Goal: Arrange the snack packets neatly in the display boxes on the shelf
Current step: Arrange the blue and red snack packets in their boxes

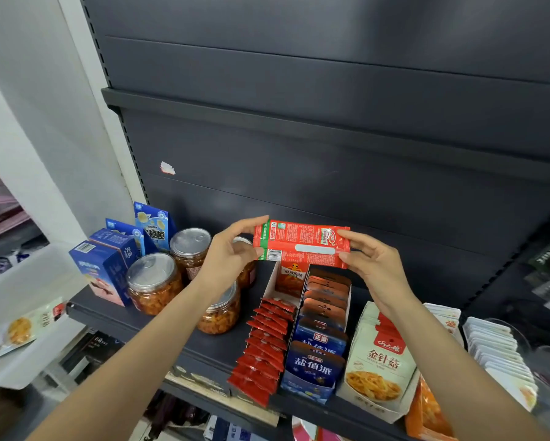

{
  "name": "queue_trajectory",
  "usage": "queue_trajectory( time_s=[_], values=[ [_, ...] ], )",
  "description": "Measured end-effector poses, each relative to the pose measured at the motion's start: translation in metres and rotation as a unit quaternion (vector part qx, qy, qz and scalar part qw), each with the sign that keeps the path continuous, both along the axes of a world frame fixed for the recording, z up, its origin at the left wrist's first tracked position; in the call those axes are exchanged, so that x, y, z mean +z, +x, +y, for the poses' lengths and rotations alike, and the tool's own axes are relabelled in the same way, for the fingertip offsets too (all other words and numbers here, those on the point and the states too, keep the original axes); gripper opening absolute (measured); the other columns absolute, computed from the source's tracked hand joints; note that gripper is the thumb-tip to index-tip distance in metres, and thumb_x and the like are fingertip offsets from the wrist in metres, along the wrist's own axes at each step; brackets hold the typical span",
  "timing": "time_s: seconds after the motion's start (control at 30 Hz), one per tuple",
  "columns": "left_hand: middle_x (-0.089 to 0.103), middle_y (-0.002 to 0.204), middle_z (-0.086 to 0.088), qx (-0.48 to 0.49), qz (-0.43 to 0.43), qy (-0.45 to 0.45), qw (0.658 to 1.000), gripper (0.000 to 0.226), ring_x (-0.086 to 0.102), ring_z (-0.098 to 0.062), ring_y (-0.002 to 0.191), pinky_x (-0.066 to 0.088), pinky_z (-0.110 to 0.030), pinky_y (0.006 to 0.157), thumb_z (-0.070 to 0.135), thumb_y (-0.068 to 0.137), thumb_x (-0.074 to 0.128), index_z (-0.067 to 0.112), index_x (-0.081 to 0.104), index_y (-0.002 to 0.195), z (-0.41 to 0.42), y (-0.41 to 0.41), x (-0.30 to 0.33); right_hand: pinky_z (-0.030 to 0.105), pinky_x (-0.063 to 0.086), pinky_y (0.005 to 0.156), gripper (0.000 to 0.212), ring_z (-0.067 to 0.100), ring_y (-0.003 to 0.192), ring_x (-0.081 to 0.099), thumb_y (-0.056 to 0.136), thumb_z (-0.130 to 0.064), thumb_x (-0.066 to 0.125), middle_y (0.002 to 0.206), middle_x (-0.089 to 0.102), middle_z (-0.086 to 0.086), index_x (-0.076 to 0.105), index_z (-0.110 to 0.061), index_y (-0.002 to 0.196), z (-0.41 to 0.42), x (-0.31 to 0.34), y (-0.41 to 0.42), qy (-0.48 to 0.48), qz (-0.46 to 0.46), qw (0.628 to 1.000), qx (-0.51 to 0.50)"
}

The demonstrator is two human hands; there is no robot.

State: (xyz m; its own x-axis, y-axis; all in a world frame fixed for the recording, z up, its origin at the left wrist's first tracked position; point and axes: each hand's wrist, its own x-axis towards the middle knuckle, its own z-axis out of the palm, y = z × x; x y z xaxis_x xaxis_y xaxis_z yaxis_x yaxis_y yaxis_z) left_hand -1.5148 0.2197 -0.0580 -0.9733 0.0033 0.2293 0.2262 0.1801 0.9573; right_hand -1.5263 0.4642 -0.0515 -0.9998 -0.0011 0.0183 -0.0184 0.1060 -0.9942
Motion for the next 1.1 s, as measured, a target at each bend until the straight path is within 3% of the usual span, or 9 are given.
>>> queue_trajectory(
  time_s=[0.1, 0.3, 0.47, 0.6, 0.7, 0.77, 0.83, 0.93, 1.1],
  values=[
    [0.062, 0.115, -0.001, 0.004, 0.006, -0.005, 1.000, 0.051, 0.064, -0.015, 0.102, 0.054, -0.025, 0.086, -0.005, 0.086, 0.060, 0.035, 0.056, 0.118, -0.003, 0.000, -0.003, 0.037, 0.054, 0.088, 0.033, 0.016, 0.108, 0.061, 0.086, -0.007, 0.063, 0.114, 0.066, 0.000, 0.065, -0.026, 0.113, -0.002, -0.002, 0.000, -0.001, 0.001, 1.000, 0.000],
    [0.066, 0.115, -0.001, 0.004, -0.071, 0.091, 0.993, 0.042, 0.058, -0.018, 0.113, 0.048, -0.036, 0.093, -0.003, 0.090, 0.055, 0.031, 0.062, 0.114, -0.006, -0.003, -0.011, 0.034, 0.051, 0.094, 0.028, 0.013, 0.109, 0.061, 0.095, -0.009, 0.049, 0.115, 0.065, 0.001, 0.064, -0.024, 0.113, -0.004, 0.004, 0.001, -0.060, 0.003, 0.998, 0.025],
    [0.068, 0.106, -0.005, -0.002, -0.178, 0.130, 0.975, 0.032, 0.061, -0.017, 0.101, 0.047, -0.024, 0.078, -0.002, 0.092, 0.052, 0.015, 0.063, 0.116, -0.005, -0.010, -0.020, 0.032, 0.048, 0.096, 0.023, 0.008, 0.114, 0.054, 0.084, -0.008, 0.065, 0.119, 0.061, -0.005, 0.070, -0.021, 0.104, -0.002, 0.004, -0.006, 0.168, 0.114, 0.979, 0.001],
    [0.070, 0.099, -0.009, -0.014, -0.246, 0.129, 0.960, 0.025, 0.066, -0.015, 0.091, 0.050, -0.028, 0.088, 0.005, 0.094, 0.051, 0.007, 0.063, 0.116, -0.003, -0.016, -0.029, 0.022, 0.049, 0.089, 0.019, 0.001, 0.097, 0.059, 0.082, -0.010, 0.067, 0.104, 0.066, -0.009, 0.072, -0.020, 0.097, -0.001, 0.007, -0.008, 0.247, 0.205, 0.947, -0.015],
    [0.073, 0.099, -0.009, -0.010, -0.287, 0.131, 0.949, 0.021, 0.068, -0.016, 0.094, 0.048, -0.032, 0.092, 0.024, 0.098, 0.049, 0.014, 0.062, 0.111, 0.001, -0.025, -0.038, 0.016, 0.048, 0.083, 0.019, 0.002, 0.088, 0.060, 0.082, -0.016, 0.069, 0.095, 0.069, -0.006, 0.072, -0.013, 0.101, -0.005, 0.009, -0.012, 0.292, 0.211, 0.933, -0.015],
    [0.072, 0.102, -0.007, 0.004, -0.292, 0.102, 0.951, 0.025, 0.068, -0.015, 0.096, 0.048, -0.032, 0.092, 0.034, 0.097, 0.050, 0.017, 0.060, 0.112, 0.003, -0.031, -0.045, 0.007, 0.041, 0.077, 0.022, 0.002, 0.088, 0.058, 0.083, -0.019, 0.068, 0.096, 0.068, -0.005, 0.071, -0.010, 0.103, -0.007, 0.010, -0.017, 0.313, 0.199, 0.928, -0.020],
    [0.069, 0.110, -0.005, 0.017, -0.264, 0.026, 0.964, 0.022, 0.064, -0.015, 0.100, 0.045, -0.030, 0.090, 0.029, 0.096, 0.053, 0.017, 0.060, 0.112, 0.004, -0.037, -0.053, 0.006, 0.040, 0.075, 0.022, 0.003, 0.089, 0.058, 0.084, -0.019, 0.067, 0.099, 0.070, -0.001, 0.071, -0.010, 0.104, -0.009, 0.010, -0.023, 0.332, 0.190, 0.924, -0.015],
    [0.061, 0.126, -0.006, -0.011, -0.204, -0.119, 0.972, 0.035, 0.056, -0.017, 0.115, 0.041, -0.025, 0.098, 0.016, 0.092, 0.060, 0.011, 0.056, 0.126, 0.002, -0.046, -0.065, 0.019, 0.046, 0.081, 0.025, 0.010, 0.097, 0.061, 0.086, -0.019, 0.065, 0.106, 0.070, 0.004, 0.069, -0.010, 0.109, -0.017, 0.006, -0.031, 0.384, 0.170, 0.907, 0.019],
    [0.058, 0.130, -0.005, -0.080, -0.179, -0.221, 0.955, 0.047, 0.055, -0.019, 0.120, 0.043, -0.033, 0.102, 0.014, 0.091, 0.060, 0.013, 0.048, 0.136, -0.001, -0.055, -0.075, 0.034, 0.050, 0.092, 0.032, 0.017, 0.111, 0.058, 0.092, -0.026, 0.057, 0.117, 0.064, 0.003, 0.062, -0.016, 0.122, -0.036, -0.007, -0.045, 0.479, 0.124, 0.864, 0.097]
  ],
)
